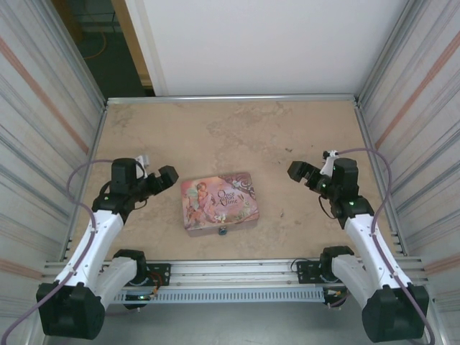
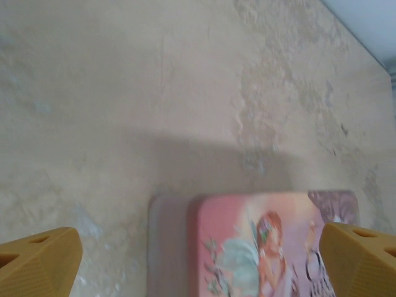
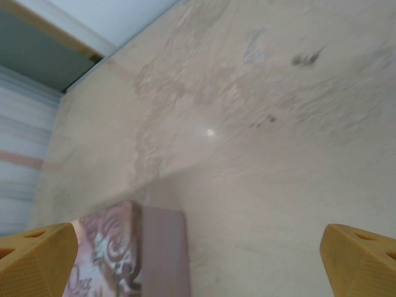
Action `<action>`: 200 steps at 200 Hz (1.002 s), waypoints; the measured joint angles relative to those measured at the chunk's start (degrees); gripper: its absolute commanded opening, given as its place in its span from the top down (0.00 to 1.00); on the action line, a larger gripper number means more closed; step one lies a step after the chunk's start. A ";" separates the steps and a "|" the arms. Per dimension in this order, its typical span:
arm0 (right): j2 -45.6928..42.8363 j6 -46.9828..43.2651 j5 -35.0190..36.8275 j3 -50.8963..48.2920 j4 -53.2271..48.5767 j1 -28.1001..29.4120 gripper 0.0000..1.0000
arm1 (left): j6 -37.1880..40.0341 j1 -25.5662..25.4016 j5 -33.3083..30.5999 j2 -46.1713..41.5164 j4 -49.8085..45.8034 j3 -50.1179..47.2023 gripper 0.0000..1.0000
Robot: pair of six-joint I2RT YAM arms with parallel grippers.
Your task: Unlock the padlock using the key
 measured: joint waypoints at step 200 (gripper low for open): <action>26.86 5.51 -6.47 7.82 1.14 23.63 0.01 | -4.94 -13.25 12.41 9.73 -10.34 1.68 0.01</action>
